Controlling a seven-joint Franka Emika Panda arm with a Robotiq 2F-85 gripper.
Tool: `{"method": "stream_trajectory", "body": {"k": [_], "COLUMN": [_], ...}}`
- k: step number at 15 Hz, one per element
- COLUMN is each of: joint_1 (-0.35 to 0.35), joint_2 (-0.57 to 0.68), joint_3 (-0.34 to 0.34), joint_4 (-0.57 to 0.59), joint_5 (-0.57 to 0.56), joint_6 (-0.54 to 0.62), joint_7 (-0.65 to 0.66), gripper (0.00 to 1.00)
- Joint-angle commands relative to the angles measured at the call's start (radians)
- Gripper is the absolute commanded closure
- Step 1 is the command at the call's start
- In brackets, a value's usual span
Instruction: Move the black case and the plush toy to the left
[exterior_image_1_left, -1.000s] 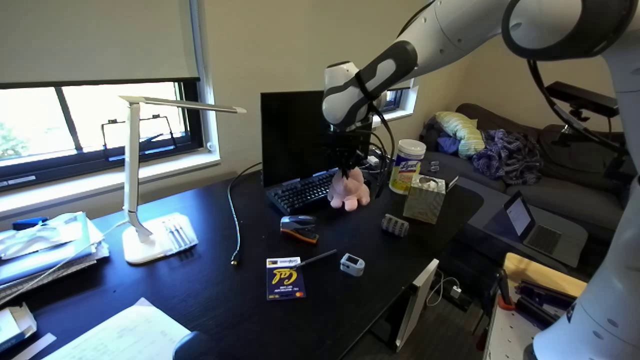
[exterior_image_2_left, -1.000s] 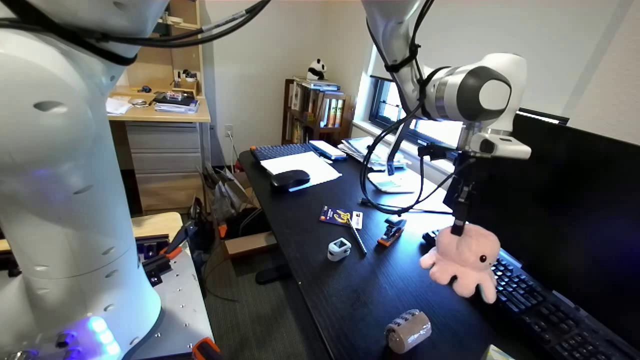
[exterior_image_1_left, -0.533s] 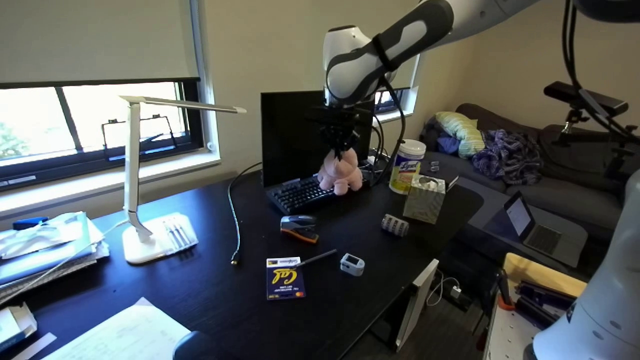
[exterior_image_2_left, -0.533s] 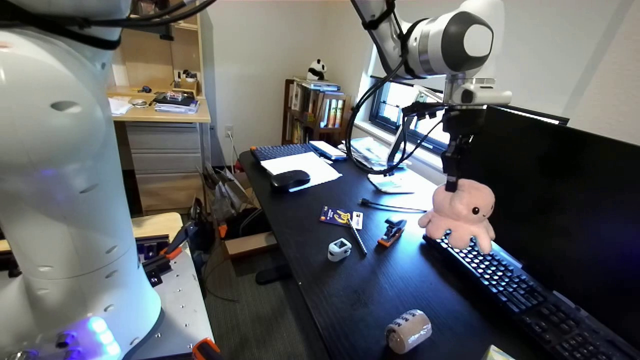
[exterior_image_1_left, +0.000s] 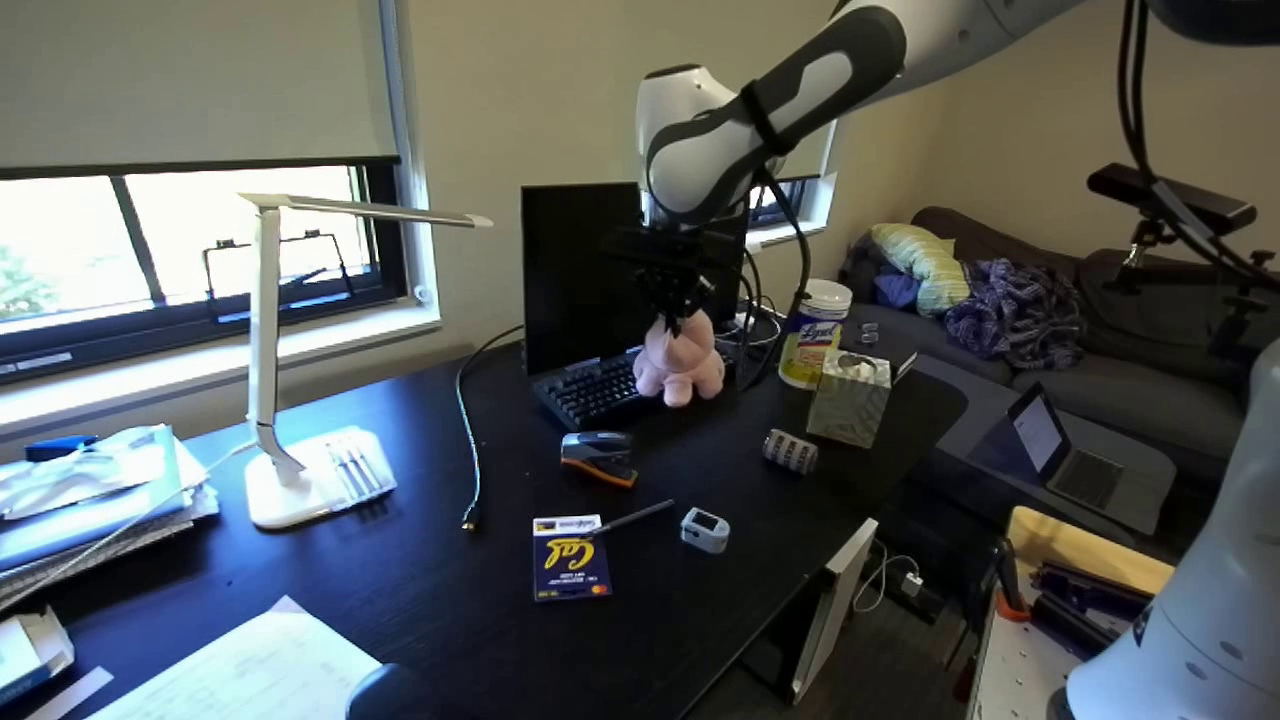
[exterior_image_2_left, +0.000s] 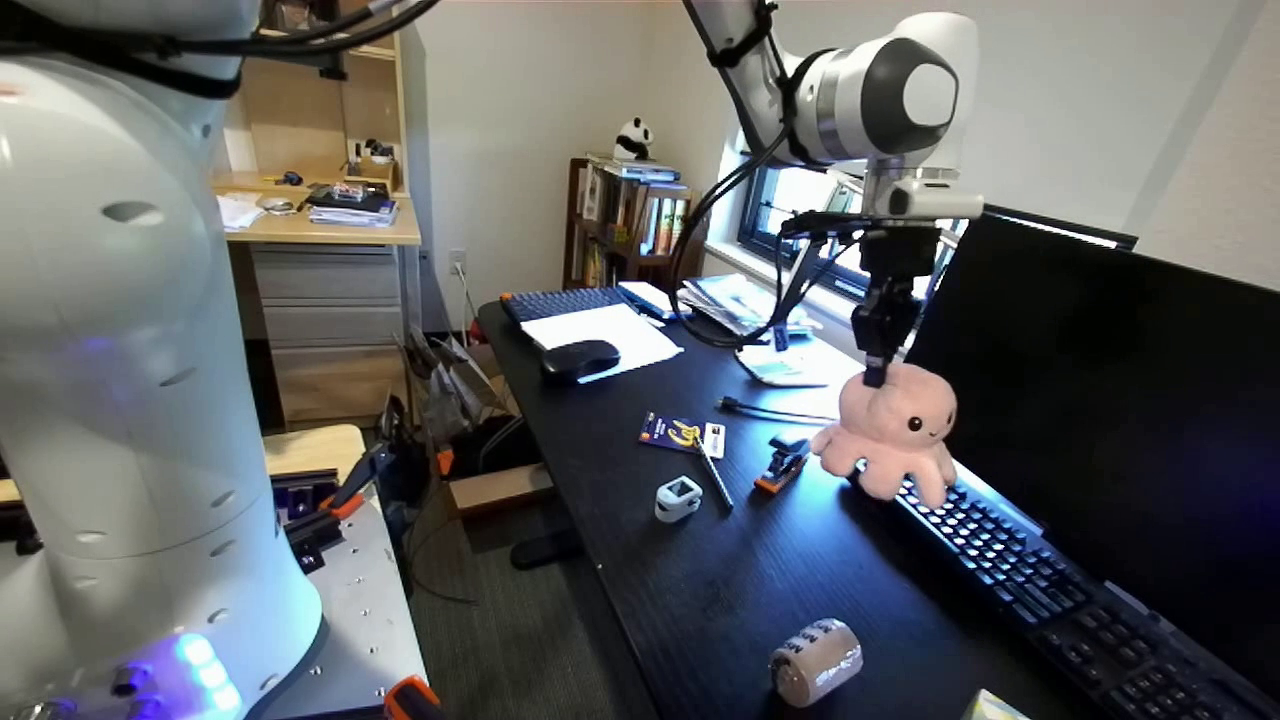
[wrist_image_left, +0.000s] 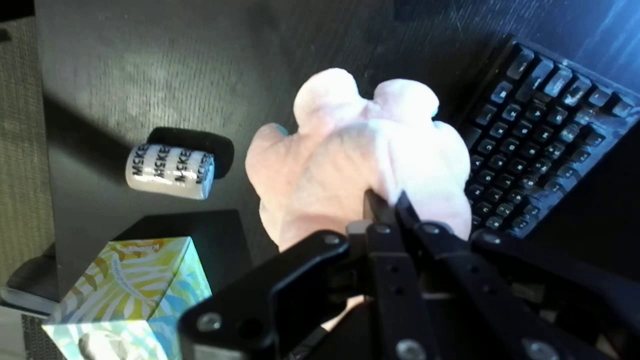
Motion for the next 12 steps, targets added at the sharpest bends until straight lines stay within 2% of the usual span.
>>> {"method": "stream_trajectory", "body": {"k": [1,3,6,7,9,12], "joint_1": [0.054,0.076,0.09,0.068,0.071,0.064], "joint_2": [-0.067,-0.114,-0.193,-0.106,-0.154,-0.176], "joint_3": [0.061,0.117,0.189,0.191,0.22,0.22], "joint_4": [-0.069,-0.1,-0.147,-0.076,-0.098,-0.116], "joint_5": [-0.021,0.011,0.026,-0.004,-0.002,-0.001], "joint_6": [-0.048,-0.064,0.003,-0.034,-0.031,-0.029], "joint_7": [0.244,0.327,0.416,0.376,0.409,0.41], "gripper": [0.99,0.99,0.99,0.96,0.96,0.96]}}
